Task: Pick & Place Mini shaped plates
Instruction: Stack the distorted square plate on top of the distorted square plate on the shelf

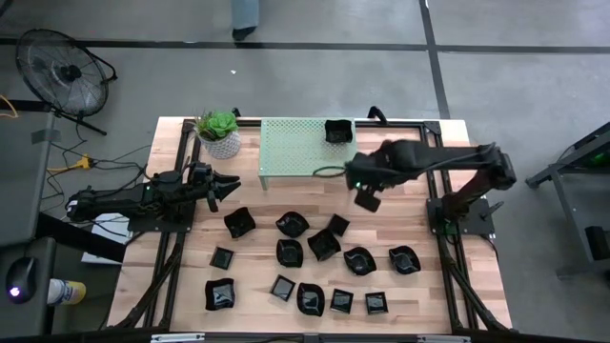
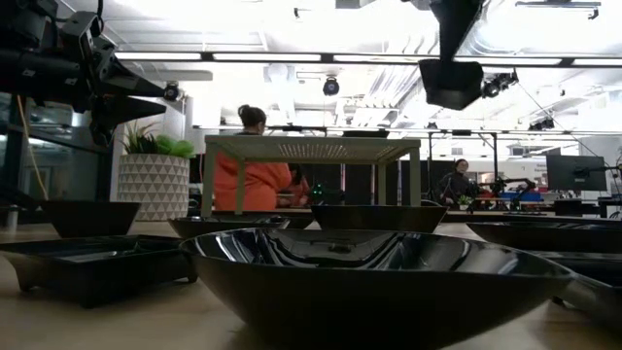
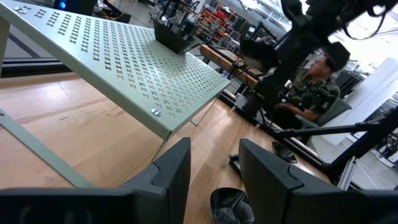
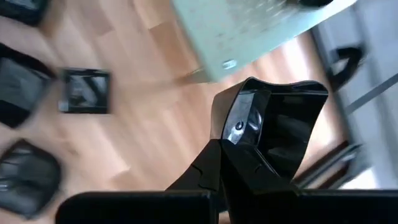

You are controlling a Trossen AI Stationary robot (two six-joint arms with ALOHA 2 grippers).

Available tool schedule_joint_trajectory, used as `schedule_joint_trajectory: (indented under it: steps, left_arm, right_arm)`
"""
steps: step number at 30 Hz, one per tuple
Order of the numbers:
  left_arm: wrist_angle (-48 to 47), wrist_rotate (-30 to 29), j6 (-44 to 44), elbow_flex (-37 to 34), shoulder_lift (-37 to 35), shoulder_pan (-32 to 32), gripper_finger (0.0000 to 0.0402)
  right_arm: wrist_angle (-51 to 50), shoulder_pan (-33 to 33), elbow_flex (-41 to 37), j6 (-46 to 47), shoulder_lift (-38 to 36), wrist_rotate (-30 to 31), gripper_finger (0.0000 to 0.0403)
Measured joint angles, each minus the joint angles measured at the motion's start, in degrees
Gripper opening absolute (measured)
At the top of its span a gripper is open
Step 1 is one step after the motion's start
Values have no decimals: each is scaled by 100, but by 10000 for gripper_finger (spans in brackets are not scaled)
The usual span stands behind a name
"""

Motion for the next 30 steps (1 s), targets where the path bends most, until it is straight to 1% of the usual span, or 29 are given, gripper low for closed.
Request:
schedule_joint_trajectory:
  steps: [8, 12, 15, 22, 24, 27, 30]
  left_arm:
    - [0, 0, 1, 2, 2, -1, 133]
    - [0, 0, 1, 1, 0, -1, 134]
    - [0, 0, -1, 2, 0, -1, 134]
    - [0, -1, 0, 2, 0, 1, 133]
    - [0, 0, -1, 1, 2, 1, 134]
    - [0, 0, 0, 0, 1, 0, 134]
    - [0, 0, 1, 2, 1, -1, 134]
  right_arm:
    - [130, -553, 1, -2717, -10, 438, 0]
    - [369, -892, -1, -3758, 1, 722, 0]
    - [772, -1179, -1, -4388, 1, 822, 0]
    - [2194, -1751, -1, -5725, 1, 729, 0]
    - [2611, -1862, -1, -6096, 20, 533, 0]
    - [2999, -2029, -1, -6497, 122, 61, 0]
    - [3127, -2169, -1, -6713, 316, 22, 0]
